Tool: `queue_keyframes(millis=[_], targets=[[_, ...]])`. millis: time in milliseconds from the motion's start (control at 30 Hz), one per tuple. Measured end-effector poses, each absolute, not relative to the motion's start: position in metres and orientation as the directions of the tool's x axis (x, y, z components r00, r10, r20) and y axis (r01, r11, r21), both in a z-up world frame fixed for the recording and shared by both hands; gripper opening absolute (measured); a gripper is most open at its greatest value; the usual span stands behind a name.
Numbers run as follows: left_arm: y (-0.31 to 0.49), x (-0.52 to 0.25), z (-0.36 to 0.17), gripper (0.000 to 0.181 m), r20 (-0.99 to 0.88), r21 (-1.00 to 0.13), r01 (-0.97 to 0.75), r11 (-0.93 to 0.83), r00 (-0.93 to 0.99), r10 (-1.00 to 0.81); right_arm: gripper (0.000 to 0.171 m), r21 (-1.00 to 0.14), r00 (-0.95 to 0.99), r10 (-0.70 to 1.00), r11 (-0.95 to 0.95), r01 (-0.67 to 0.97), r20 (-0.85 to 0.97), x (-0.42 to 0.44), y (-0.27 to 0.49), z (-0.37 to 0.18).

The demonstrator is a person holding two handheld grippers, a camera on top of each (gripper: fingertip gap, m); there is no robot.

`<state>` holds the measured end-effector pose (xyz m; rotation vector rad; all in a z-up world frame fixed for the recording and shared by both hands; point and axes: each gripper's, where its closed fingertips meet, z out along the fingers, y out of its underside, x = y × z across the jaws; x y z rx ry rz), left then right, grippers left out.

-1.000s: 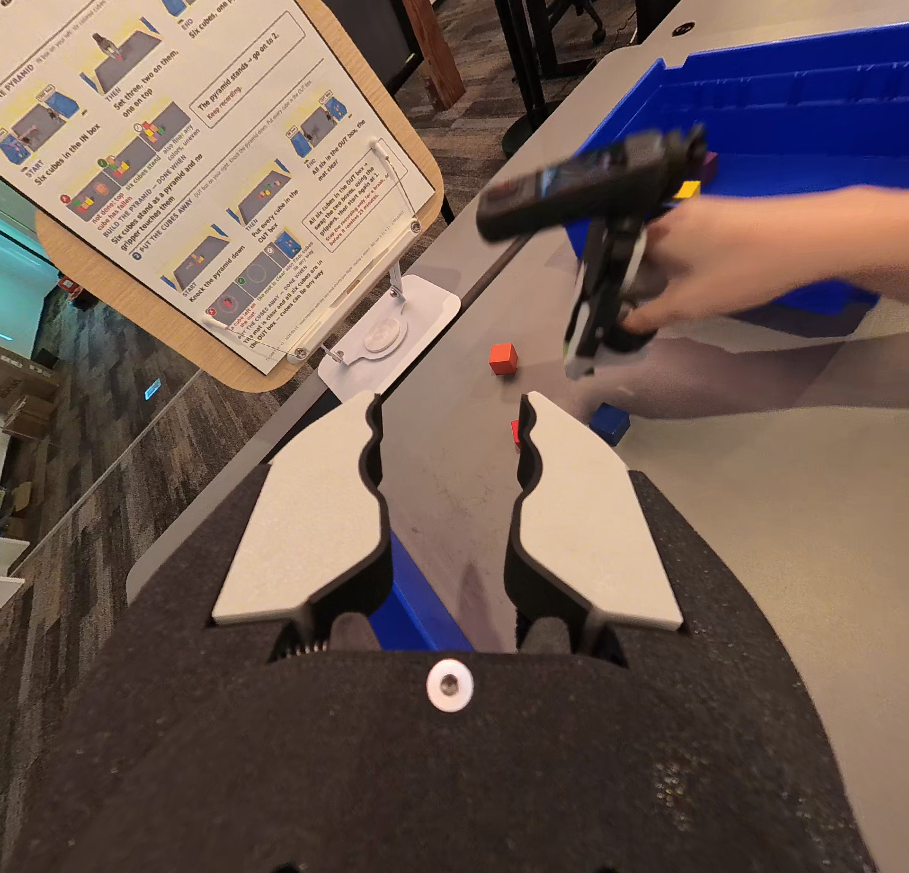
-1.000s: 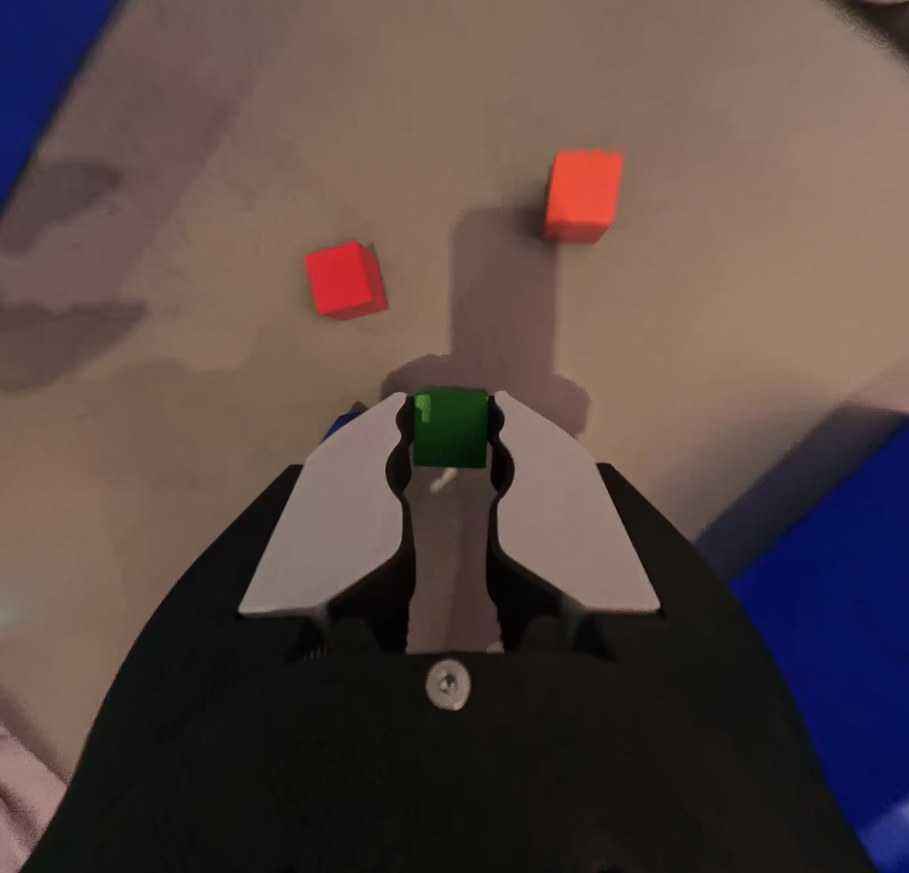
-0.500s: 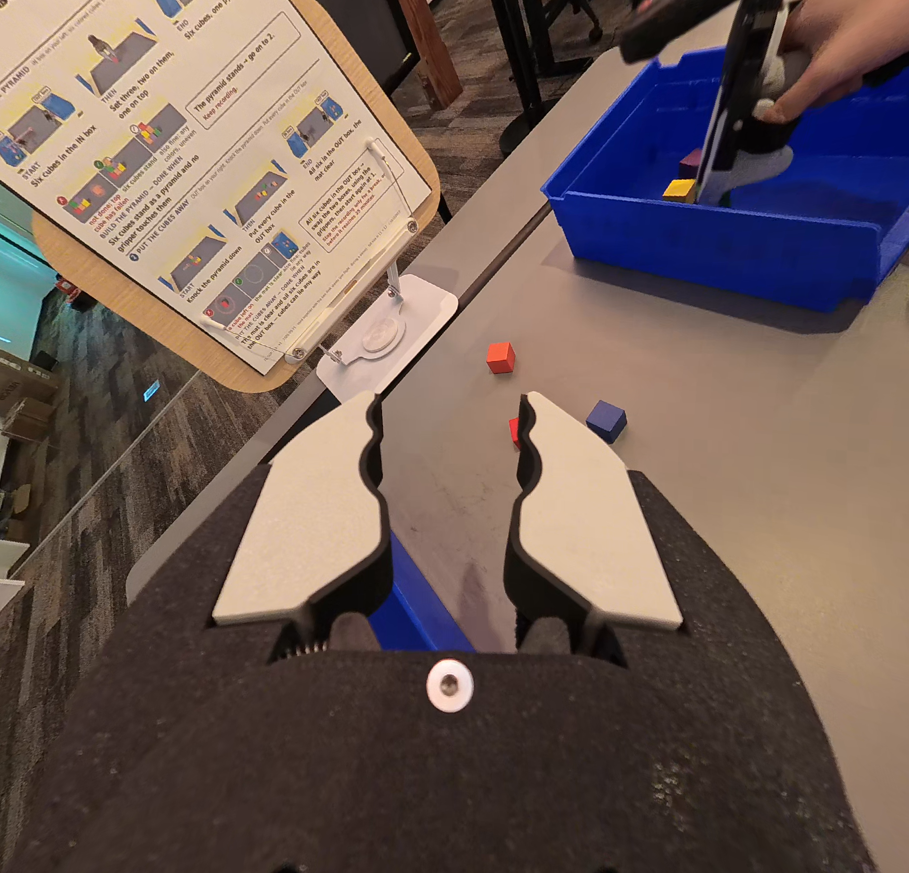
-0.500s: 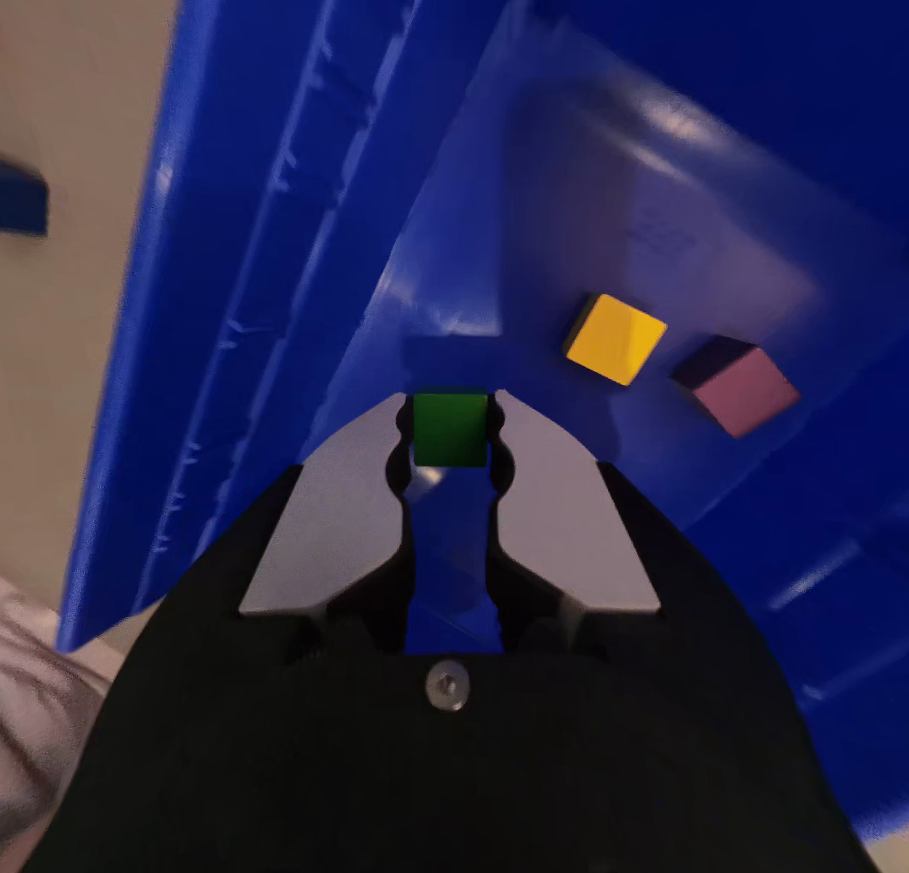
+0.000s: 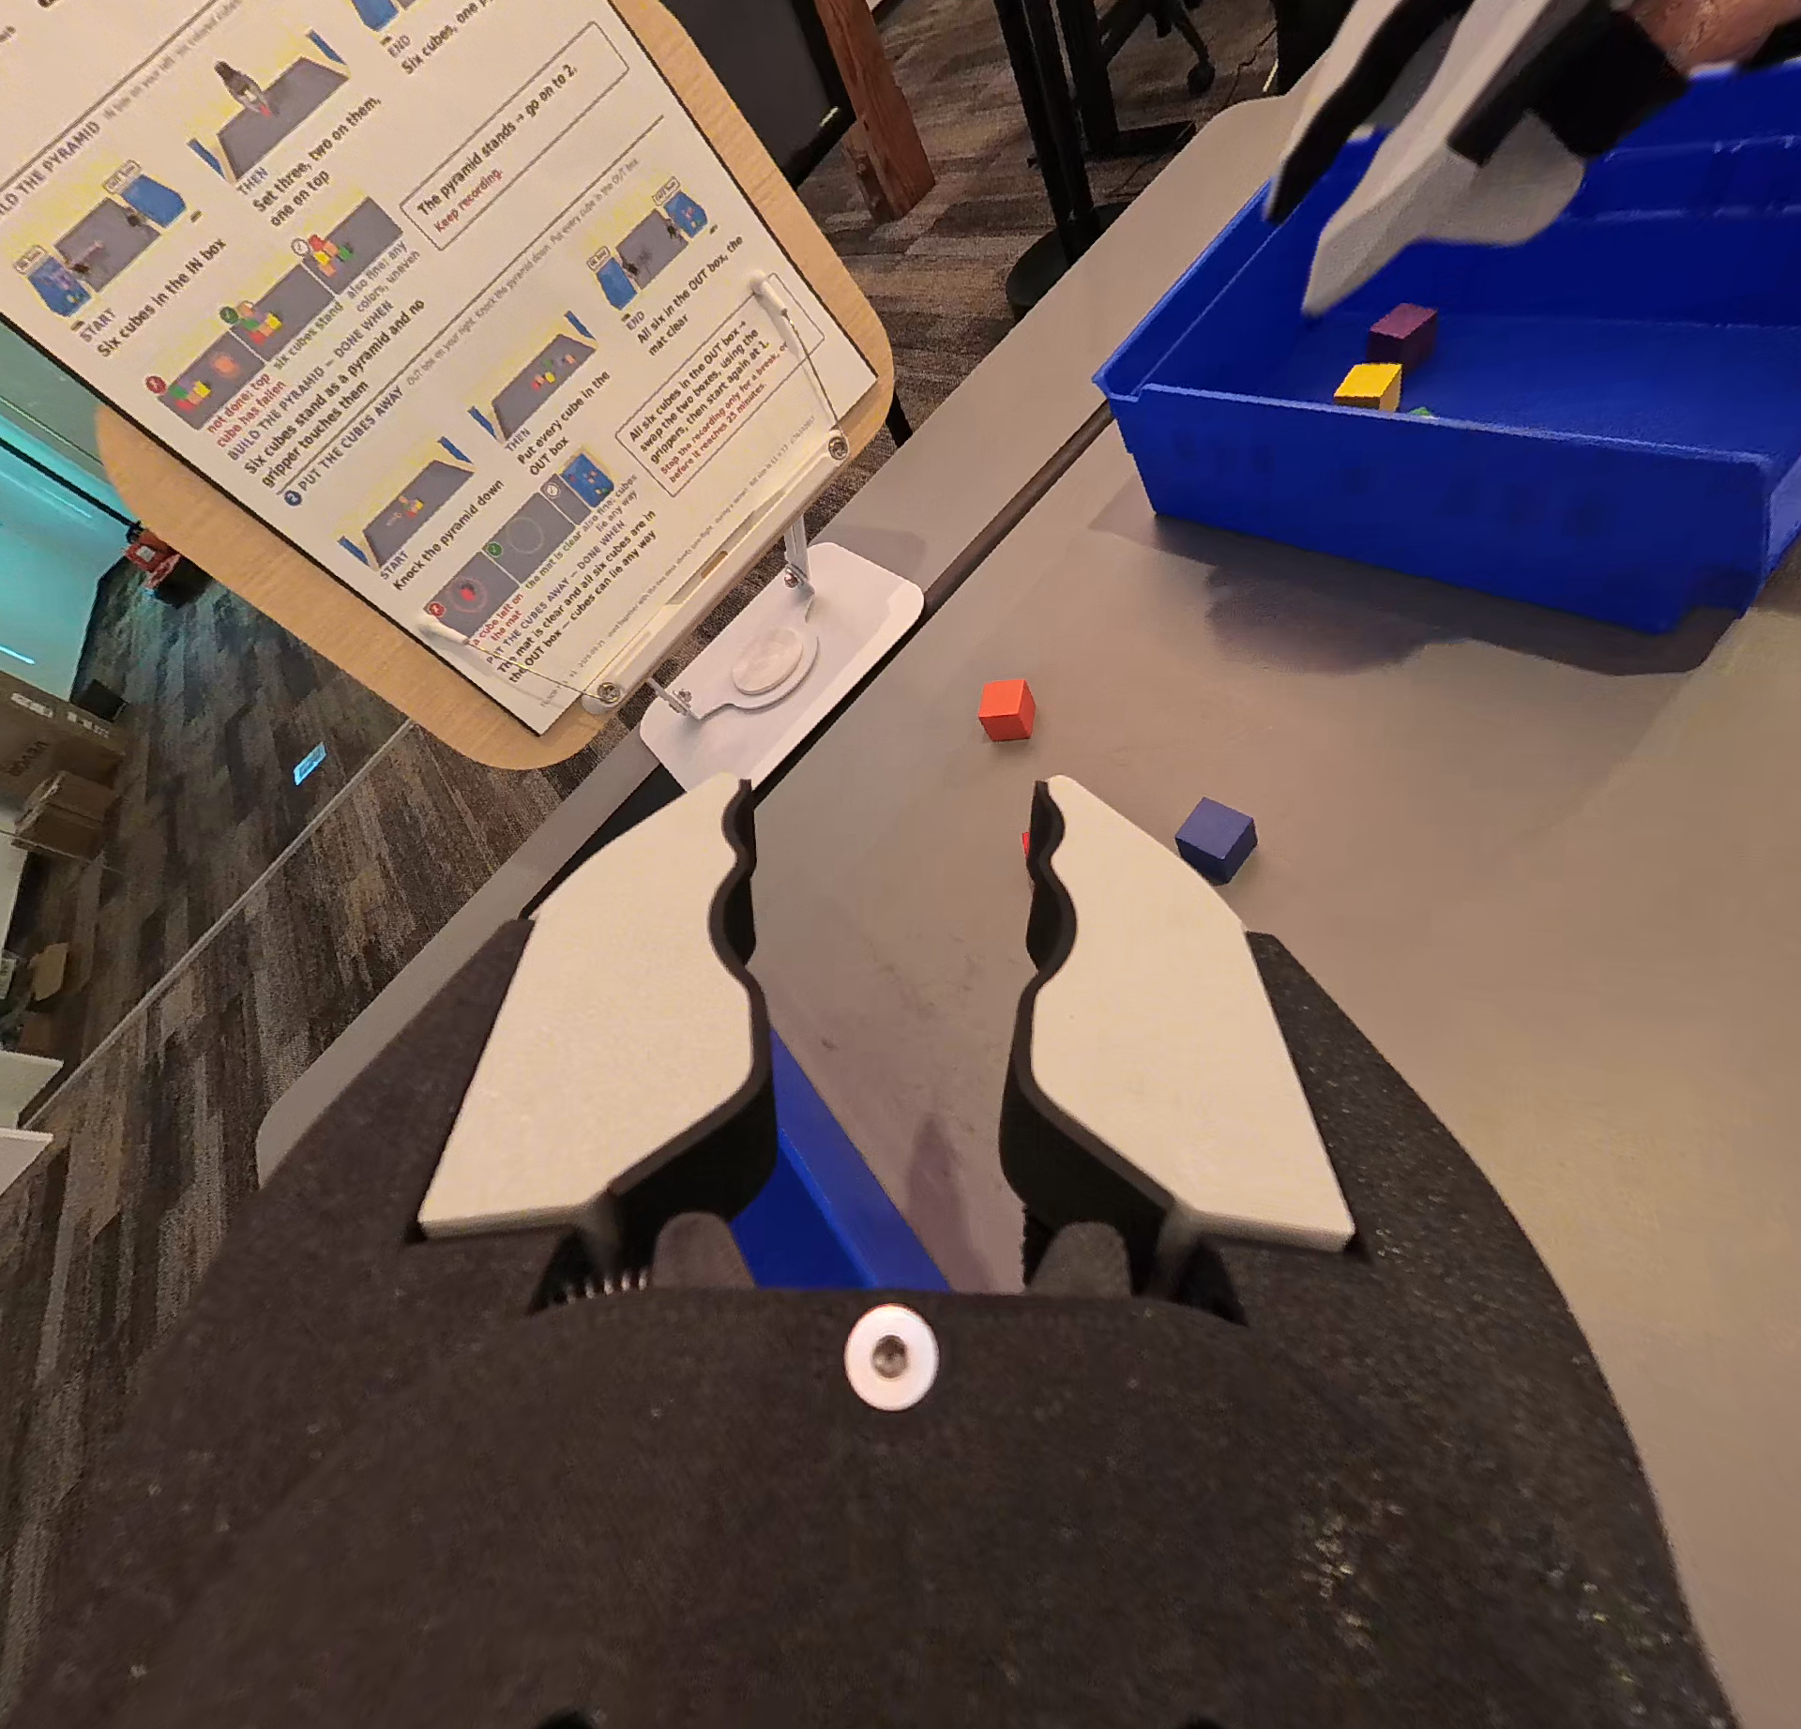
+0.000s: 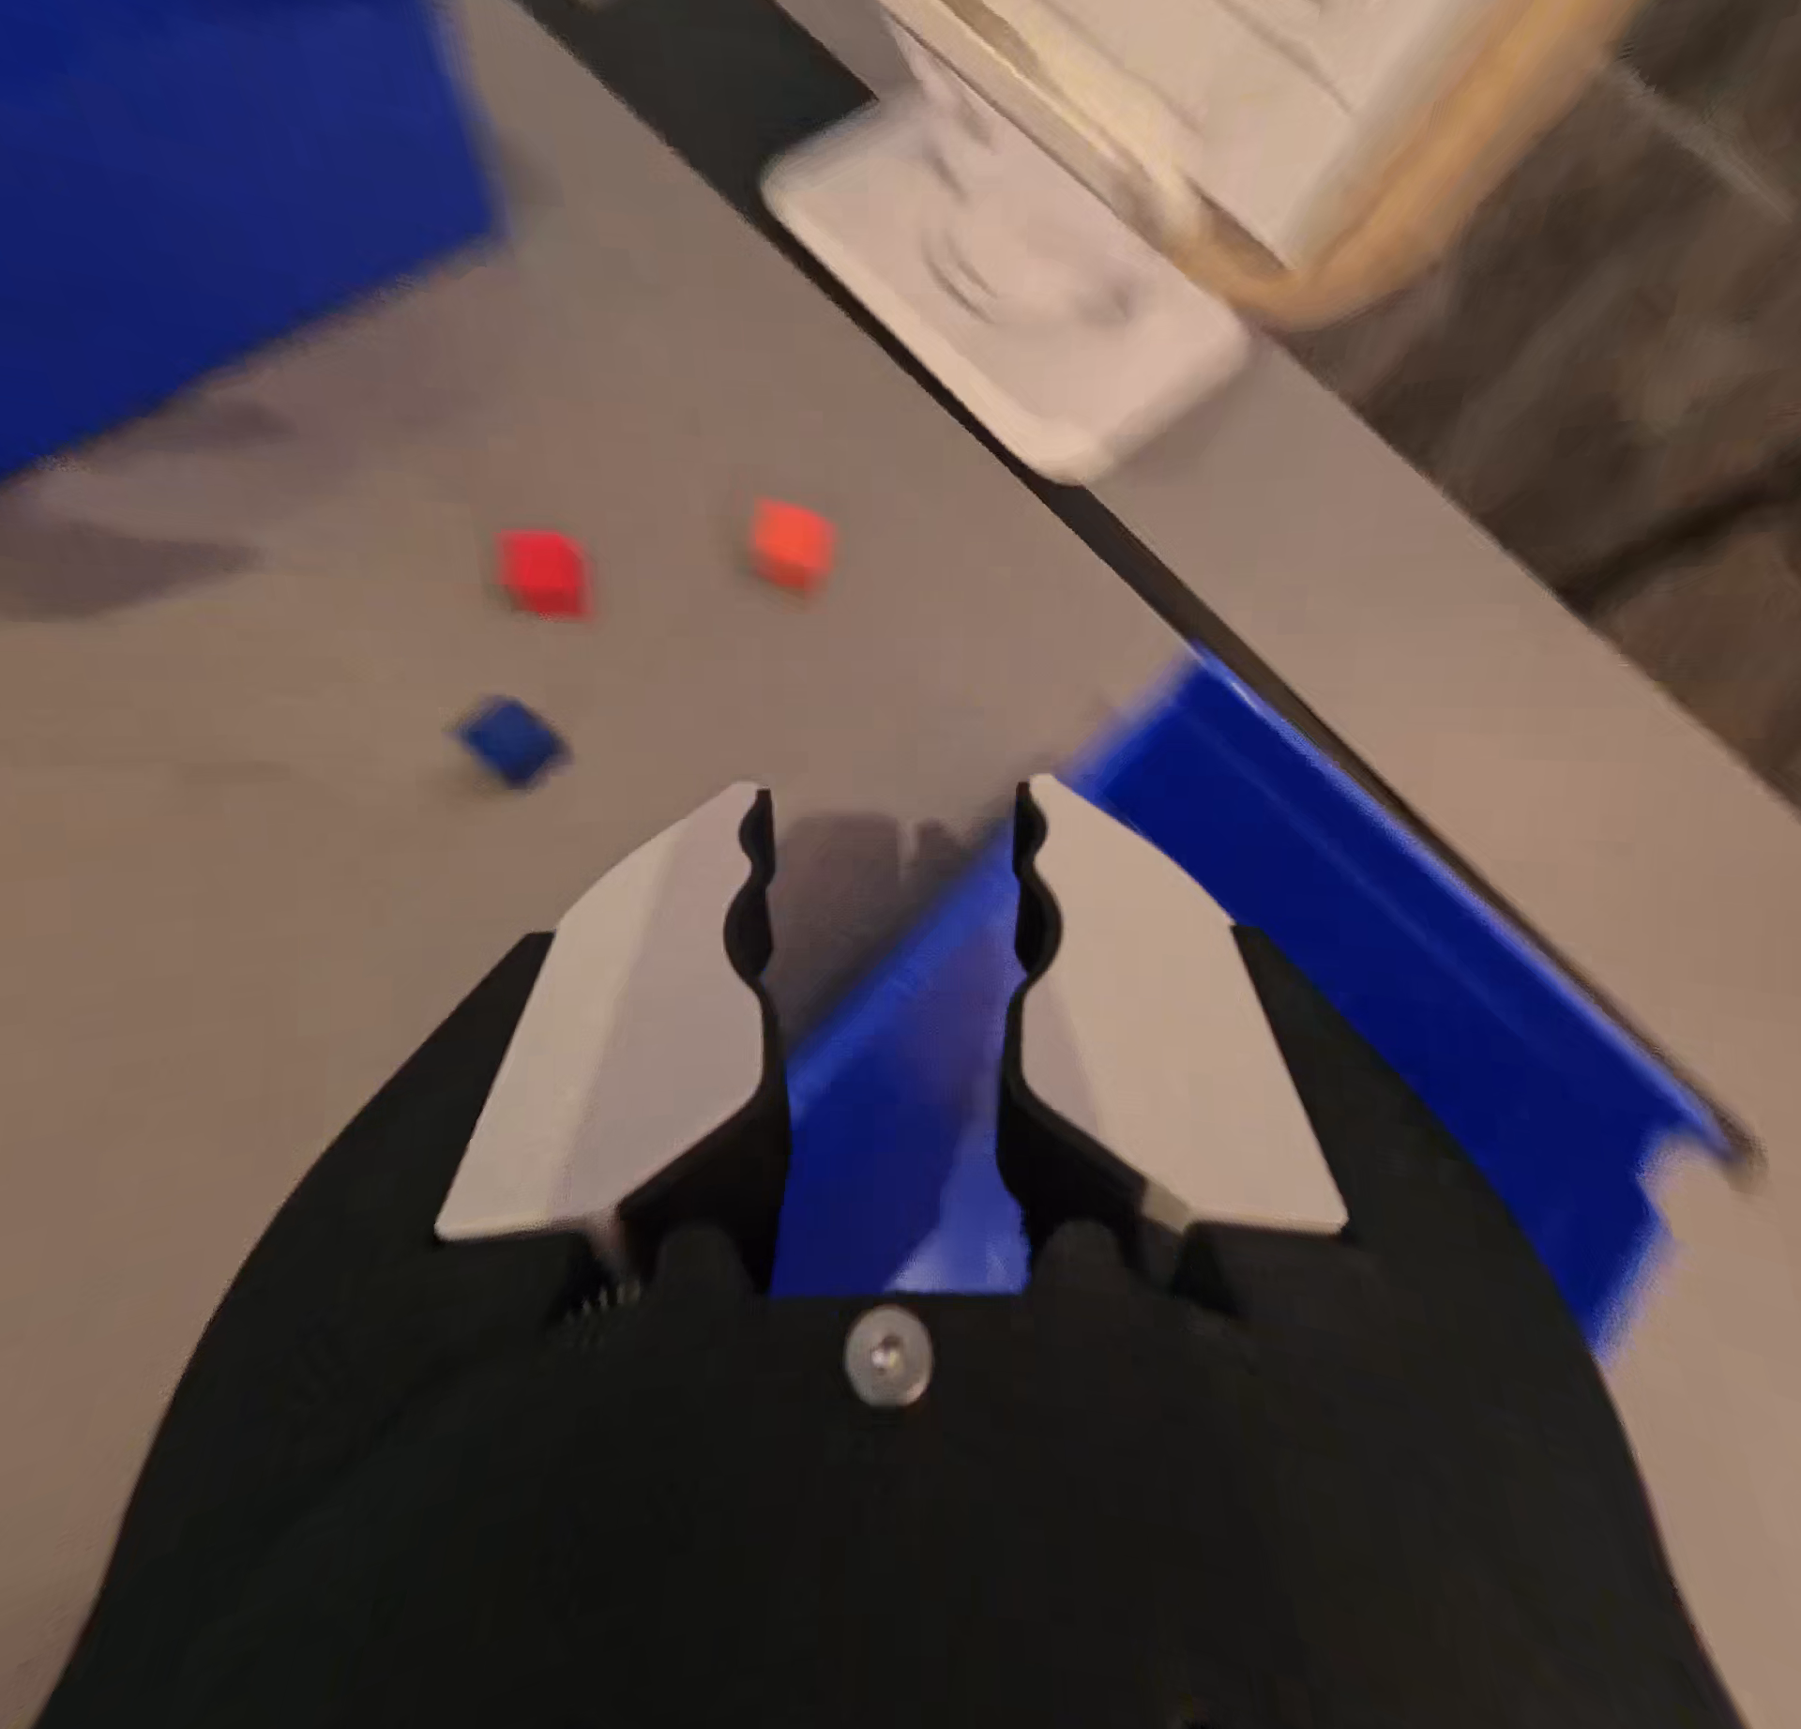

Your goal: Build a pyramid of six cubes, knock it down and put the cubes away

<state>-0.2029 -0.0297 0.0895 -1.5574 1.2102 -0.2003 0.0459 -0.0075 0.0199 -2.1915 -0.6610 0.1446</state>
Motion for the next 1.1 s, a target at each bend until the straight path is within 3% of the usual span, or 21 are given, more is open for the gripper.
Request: queue_keyframes(millis=[100, 200, 267, 533, 633, 700, 833, 900, 967, 1100], targets=[[-0.03, -0.203, 0.088, 0.054, -0.451, -0.802, -0.585, 0.121, 0.46, -0.765, 0.049, -0.751, 0.609, 0.787, -0.34, 0.567, 0.104, -0.059, -0.025, 0.006], [-0.032, -0.203, 0.088, 0.054, -0.452, -0.8, -0.587, 0.123, 0.455, -0.767, 0.036, -0.536, 0.385, 0.899, -0.224, 0.814, 0.209, -0.099, -0.03, -0.063], [-0.033, -0.204, 0.089, 0.054, -0.457, -0.798, -0.589, 0.129, 0.451, -0.767, 0.034, -0.43, 0.311, 0.92, -0.187, 0.883, 0.239, -0.109, -0.028, -0.098], [-0.035, -0.209, 0.096, 0.053, -0.464, -0.804, -0.576, 0.146, 0.455, -0.76, 0.043, -0.336, 0.378, 0.907, -0.303, 0.892, 0.184, -0.105, -0.015, -0.146], [-0.035, -0.21, 0.096, 0.053, -0.465, -0.803, -0.578, 0.146, 0.454, -0.76, 0.03, -0.3, 0.36, 0.916, -0.298, 0.906, 0.179, -0.101, -0.02, -0.149], [-0.034, -0.211, 0.096, 0.053, -0.464, -0.803, -0.579, 0.143, 0.457, -0.759, 0.029, -0.341, 0.377, 0.905, -0.297, 0.892, 0.198, -0.1, -0.018, -0.129], [-0.034, -0.212, 0.098, 0.054, -0.462, -0.808, -0.571, 0.143, 0.463, -0.757, 0.029, -0.594, 0.521, 0.821, -0.305, 0.745, 0.232, -0.076, -0.016, -0.032], [-0.034, -0.212, 0.099, 0.053, -0.463, -0.808, -0.571, 0.145, 0.463, -0.756, 0.029, -0.665, 0.65, 0.728, -0.377, 0.644, 0.216, -0.033, -0.019, 0.004], [-0.034, -0.211, 0.098, 0.054, -0.465, -0.806, -0.575, 0.144, 0.463, -0.755, 0.029, -0.63, 0.785, 0.562, -0.516, 0.58, 0.262, 0.038, -0.02, 0.009], [-0.034, -0.209, 0.094, 0.054, -0.469, -0.797, -0.587, 0.141, 0.456, -0.756, 0.03, -0.365, 0.924, 0.331, -0.849, 0.381, 0.194, 0.157, -0.048, -0.056]])
